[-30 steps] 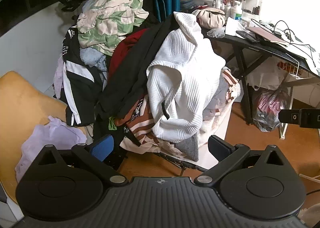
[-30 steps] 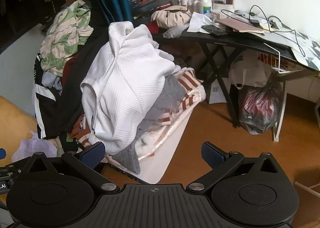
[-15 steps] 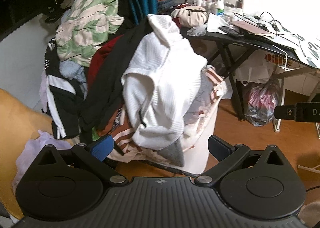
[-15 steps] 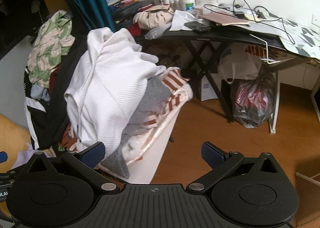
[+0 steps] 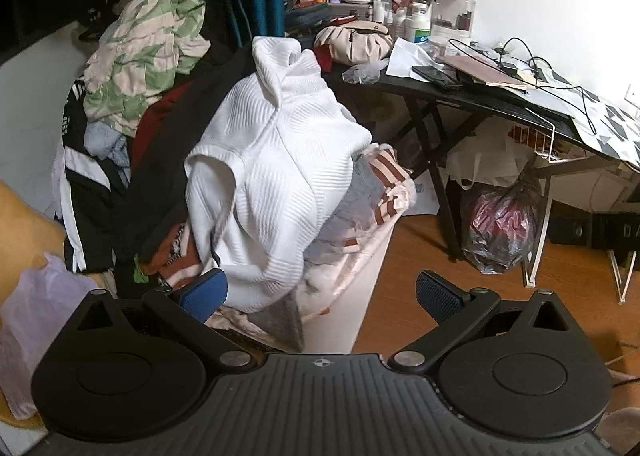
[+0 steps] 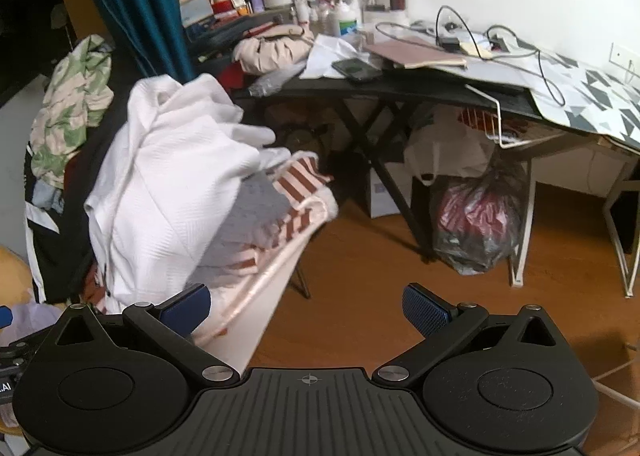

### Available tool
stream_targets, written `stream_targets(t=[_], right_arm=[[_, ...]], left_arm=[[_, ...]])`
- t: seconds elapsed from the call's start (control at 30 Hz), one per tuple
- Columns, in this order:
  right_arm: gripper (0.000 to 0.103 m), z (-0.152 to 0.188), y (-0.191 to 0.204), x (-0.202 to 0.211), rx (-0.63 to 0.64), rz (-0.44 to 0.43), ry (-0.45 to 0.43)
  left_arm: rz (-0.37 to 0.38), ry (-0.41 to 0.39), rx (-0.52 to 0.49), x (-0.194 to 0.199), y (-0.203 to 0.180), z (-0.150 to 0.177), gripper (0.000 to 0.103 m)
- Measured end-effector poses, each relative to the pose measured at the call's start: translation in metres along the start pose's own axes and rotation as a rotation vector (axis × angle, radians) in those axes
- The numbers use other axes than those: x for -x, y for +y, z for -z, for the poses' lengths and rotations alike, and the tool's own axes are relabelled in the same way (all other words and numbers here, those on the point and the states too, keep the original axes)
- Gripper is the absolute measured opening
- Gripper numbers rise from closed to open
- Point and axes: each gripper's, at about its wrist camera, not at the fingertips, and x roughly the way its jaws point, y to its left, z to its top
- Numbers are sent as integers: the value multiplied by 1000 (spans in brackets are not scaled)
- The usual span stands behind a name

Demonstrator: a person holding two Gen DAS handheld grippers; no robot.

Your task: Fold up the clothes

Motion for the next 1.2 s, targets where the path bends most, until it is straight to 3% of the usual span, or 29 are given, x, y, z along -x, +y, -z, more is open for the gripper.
stream_targets(t=[0.37, 0.67, 0.93, 1.2], right_arm=[[102, -4, -20, -18, -29, -28, 34], [102, -17, -8, -35, -9, -50, 49], [102, -32, 22, -59, 10, -16, 68], [102, -54, 88, -103, 27, 38, 102]], left_arm=[[-51, 25, 22, -8, -8, -6, 103], [-65, 29, 26, -17, 2, -14, 103], [-38, 51, 45, -46, 36, -26, 103], [14, 81, 84, -93, 110, -58, 103]])
